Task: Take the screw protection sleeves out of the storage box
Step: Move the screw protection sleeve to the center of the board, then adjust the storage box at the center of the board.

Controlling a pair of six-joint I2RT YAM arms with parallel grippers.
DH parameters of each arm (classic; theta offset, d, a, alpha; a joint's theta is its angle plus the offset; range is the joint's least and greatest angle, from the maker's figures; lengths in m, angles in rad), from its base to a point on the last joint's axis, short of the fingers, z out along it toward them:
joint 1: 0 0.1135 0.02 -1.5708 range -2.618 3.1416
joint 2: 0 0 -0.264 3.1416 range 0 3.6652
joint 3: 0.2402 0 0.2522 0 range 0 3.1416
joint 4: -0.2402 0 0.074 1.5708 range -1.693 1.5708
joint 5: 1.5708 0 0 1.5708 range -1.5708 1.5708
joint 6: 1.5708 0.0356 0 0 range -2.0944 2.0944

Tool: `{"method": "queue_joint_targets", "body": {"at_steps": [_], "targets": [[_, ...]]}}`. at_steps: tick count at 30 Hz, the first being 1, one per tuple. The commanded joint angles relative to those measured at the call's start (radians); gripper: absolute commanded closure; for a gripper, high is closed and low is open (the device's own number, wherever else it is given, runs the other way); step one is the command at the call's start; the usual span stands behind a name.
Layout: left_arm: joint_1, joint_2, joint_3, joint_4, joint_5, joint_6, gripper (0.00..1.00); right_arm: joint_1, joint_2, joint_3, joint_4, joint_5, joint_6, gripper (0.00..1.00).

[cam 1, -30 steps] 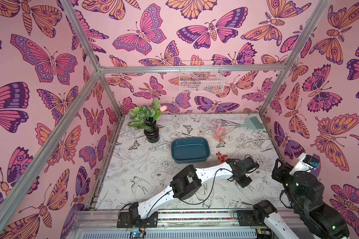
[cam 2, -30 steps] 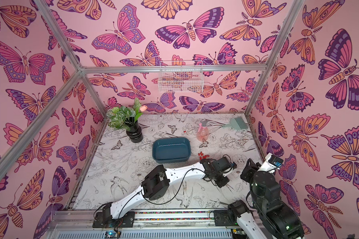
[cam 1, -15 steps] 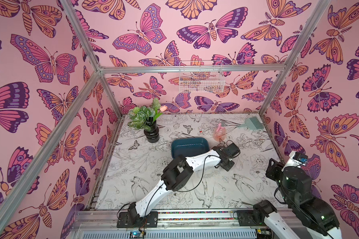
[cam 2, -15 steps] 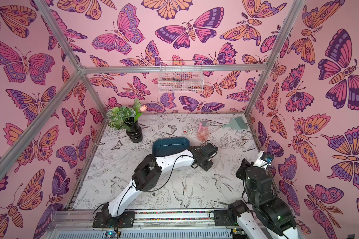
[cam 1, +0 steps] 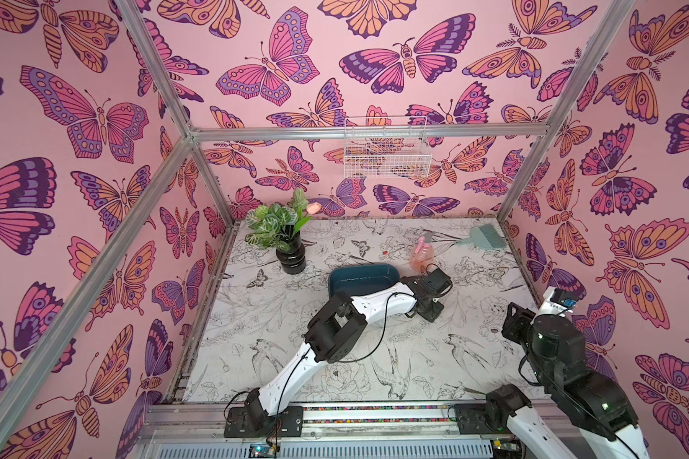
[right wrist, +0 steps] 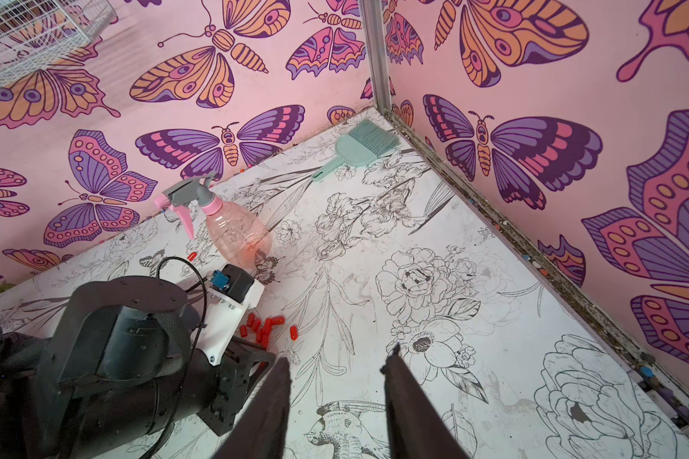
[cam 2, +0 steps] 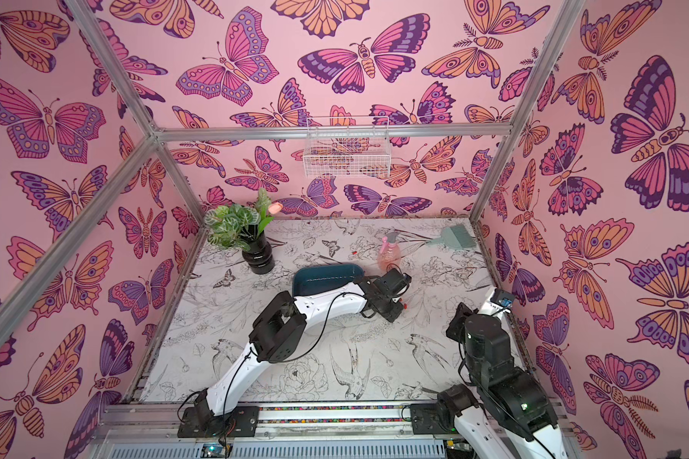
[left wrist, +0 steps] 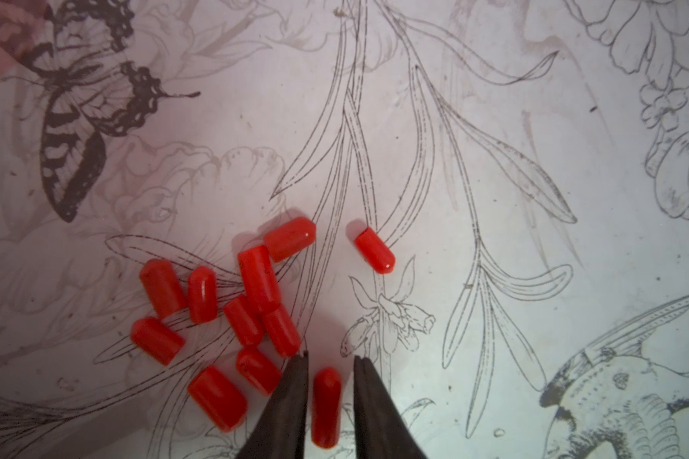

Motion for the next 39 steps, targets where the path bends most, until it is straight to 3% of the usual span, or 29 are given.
{"method": "queue_joint_targets", "body": {"at_steps": [1, 9, 21, 29, 39], "targets": [[-0.003, -0.055, -0.039, 0.028, 0.019, 0.003, 0.7, 0.007, -0.009, -0.011, 0.011, -0.011, 0.011, 0.57], [-0.025, -0.208, -0.189, 0.16, -0.018, 0.005, 0.67, 0.007, -0.004, -0.054, 0.035, -0.068, 0.027, 0.57], [-0.037, -0.584, -0.582, 0.412, -0.158, -0.059, 0.66, 0.007, 0.275, -0.234, 0.365, -0.302, 0.04, 0.58], [0.103, -0.691, -0.698, 0.367, -0.099, -0.196, 0.66, 0.006, 0.589, -0.161, 0.569, -0.433, -0.035, 0.57], [0.34, -0.788, -0.702, 0.132, 0.057, -0.236, 0.65, -0.031, 0.865, -0.045, 0.698, -0.504, -0.052, 0.59]]}}
